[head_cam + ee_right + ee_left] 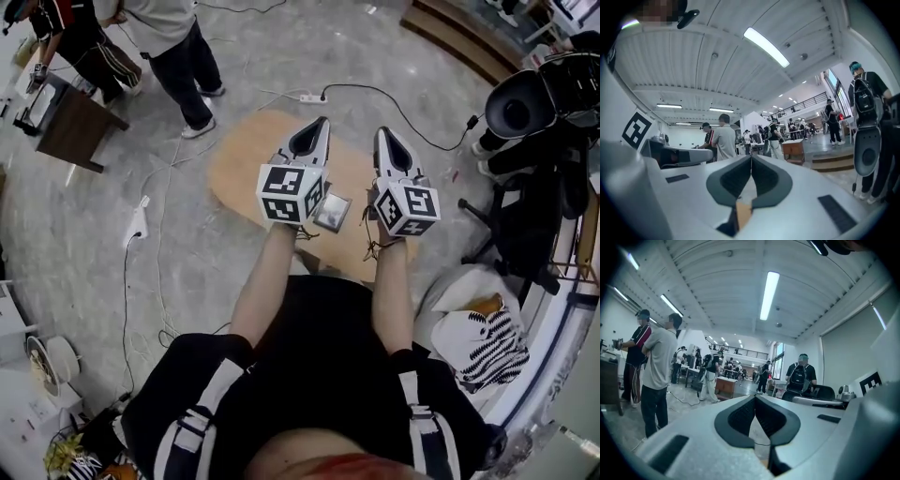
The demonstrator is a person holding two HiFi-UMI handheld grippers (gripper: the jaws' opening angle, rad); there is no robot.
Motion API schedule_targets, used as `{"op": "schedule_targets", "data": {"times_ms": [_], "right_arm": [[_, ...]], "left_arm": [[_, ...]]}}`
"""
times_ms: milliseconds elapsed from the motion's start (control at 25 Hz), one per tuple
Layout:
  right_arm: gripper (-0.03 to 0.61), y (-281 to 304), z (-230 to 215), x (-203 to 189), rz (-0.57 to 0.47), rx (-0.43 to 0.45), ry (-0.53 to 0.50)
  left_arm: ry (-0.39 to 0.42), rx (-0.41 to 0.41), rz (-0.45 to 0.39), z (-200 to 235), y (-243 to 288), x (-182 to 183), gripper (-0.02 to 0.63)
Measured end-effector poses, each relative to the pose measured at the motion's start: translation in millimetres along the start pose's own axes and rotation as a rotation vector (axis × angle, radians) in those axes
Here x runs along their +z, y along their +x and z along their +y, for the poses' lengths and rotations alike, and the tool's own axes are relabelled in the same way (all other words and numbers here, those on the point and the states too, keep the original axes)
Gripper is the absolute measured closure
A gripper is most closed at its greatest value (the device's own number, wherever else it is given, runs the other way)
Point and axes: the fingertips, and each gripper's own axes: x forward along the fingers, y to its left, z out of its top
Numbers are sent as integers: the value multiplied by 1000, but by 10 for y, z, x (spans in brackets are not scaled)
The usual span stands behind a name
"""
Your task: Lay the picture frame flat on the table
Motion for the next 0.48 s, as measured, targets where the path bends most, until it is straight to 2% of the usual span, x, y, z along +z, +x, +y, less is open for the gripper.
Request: {"op": "schedule_targets", "data": {"times_ms": [240,480], "right_arm": [[566,-82,8,176,-36,-7,-33],[566,-130,-70,212,-40,-18,-39]], "left_arm": [[29,-30,-24,-157,0,120,606],[39,-24,-35,-225,14,118,606]]}}
